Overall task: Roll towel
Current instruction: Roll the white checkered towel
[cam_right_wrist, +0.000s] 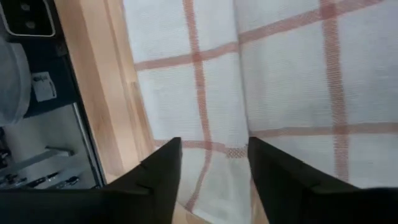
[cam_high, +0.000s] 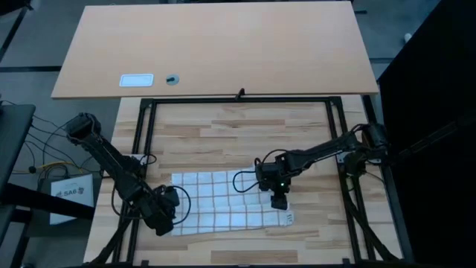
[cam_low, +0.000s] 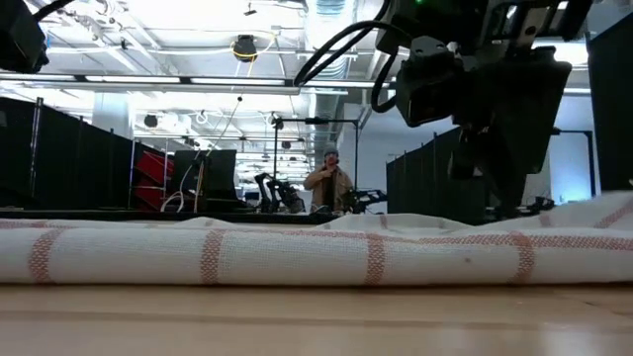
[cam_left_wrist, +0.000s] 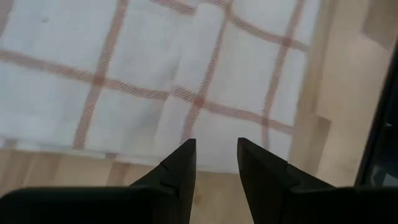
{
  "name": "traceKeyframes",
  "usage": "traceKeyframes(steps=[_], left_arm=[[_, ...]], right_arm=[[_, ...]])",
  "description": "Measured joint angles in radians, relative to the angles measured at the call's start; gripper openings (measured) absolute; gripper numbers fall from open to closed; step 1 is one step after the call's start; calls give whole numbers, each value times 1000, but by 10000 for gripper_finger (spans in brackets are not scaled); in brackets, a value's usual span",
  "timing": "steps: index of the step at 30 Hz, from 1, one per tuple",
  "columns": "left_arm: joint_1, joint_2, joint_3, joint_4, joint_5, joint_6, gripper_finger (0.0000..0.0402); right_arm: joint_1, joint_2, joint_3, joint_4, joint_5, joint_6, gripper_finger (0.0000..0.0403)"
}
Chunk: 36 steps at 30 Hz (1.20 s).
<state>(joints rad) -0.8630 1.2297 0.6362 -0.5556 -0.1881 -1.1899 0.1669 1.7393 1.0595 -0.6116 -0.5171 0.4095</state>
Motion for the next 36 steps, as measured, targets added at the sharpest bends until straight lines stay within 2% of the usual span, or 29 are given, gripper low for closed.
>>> traceKeyframes(steps=[5, 9, 14, 20, 23, 26, 28, 36], left_arm=[[32, 36, 51, -52, 1, 85, 101], [78, 110, 85, -84, 21, 192, 101], [112, 196, 86, -82, 79, 282, 101], [118, 213, 86, -73, 80, 337, 99], [118, 213, 86, -73, 87, 341, 76], [118, 213, 86, -73, 94, 350, 26], [118, 213, 86, -73, 94, 351, 8], [118, 213, 87, -83, 82, 286, 8]], right_arm=[[27, 0, 19, 4, 26, -22, 198], [77, 0, 24, 76, 52, -21, 197], [117, 0, 24, 82, 109, 0, 197], [129, 0, 24, 82, 111, 31, 195], [136, 0, 24, 82, 111, 35, 193], [141, 0, 24, 83, 118, 35, 189], [142, 0, 24, 82, 123, 35, 186], [139, 0, 24, 82, 127, 35, 182]])
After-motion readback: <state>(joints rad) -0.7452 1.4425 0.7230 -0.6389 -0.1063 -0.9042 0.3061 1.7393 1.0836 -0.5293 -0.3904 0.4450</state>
